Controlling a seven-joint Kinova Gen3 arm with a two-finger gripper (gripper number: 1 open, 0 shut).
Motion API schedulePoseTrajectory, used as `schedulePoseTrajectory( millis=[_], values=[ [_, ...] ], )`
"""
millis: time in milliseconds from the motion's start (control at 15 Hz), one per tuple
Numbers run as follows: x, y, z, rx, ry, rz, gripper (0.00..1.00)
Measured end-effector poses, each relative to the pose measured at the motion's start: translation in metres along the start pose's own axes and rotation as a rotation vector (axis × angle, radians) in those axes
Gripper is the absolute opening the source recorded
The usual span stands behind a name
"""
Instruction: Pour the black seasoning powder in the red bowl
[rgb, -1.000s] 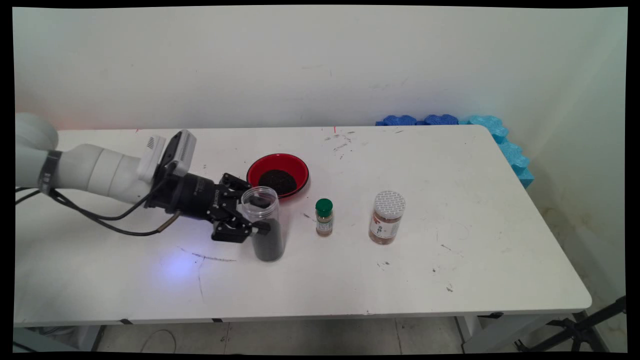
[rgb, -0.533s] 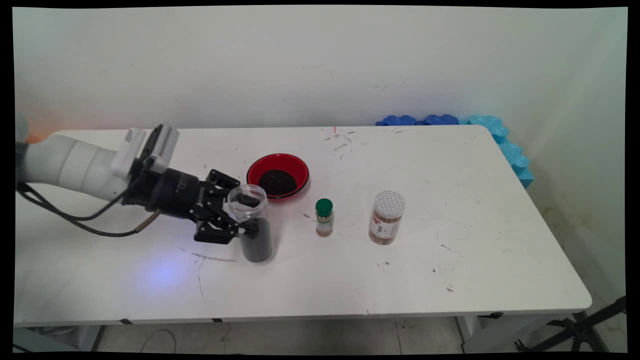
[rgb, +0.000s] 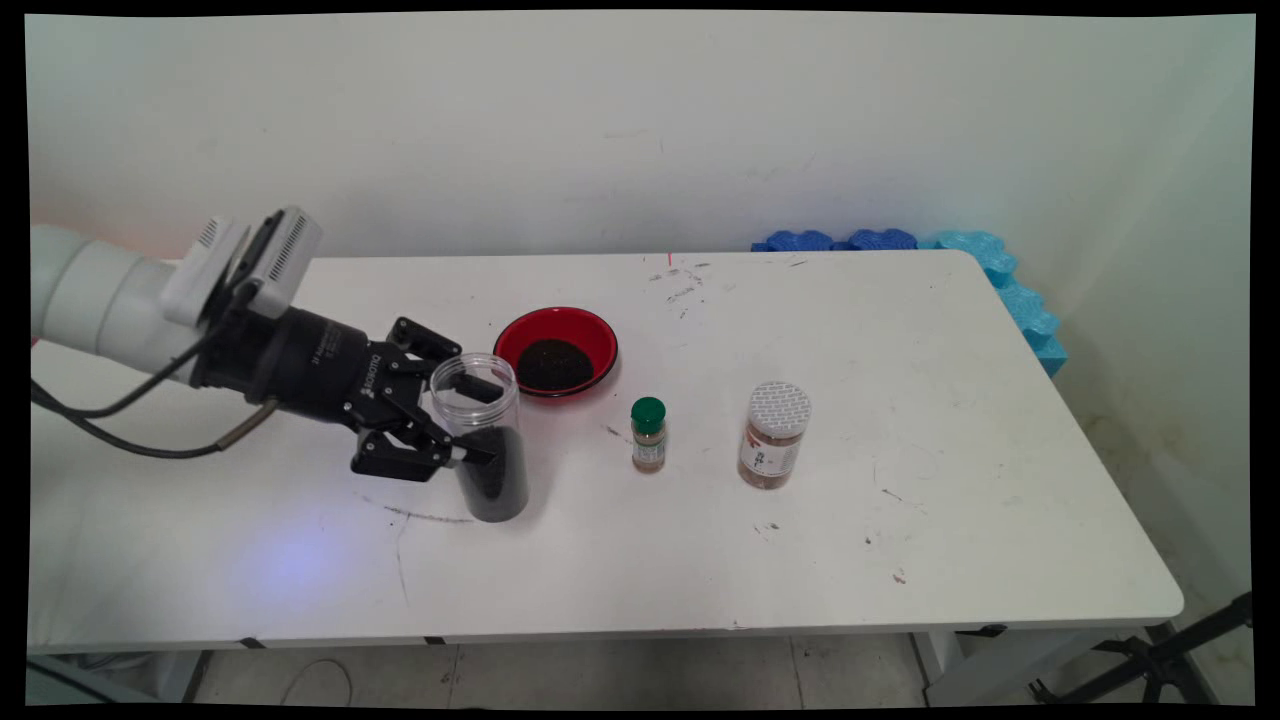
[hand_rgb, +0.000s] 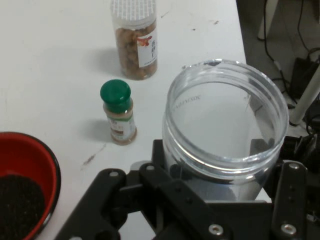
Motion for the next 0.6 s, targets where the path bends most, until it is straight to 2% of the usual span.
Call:
schedulePoseTrajectory(
  millis=[200,600],
  values=[
    [0.019,-0.001,-0.006,0.005,0.007,0.03,0.0],
    [0.05,-0.009,-0.012,0.002,0.05,0.003,0.0]
  ],
)
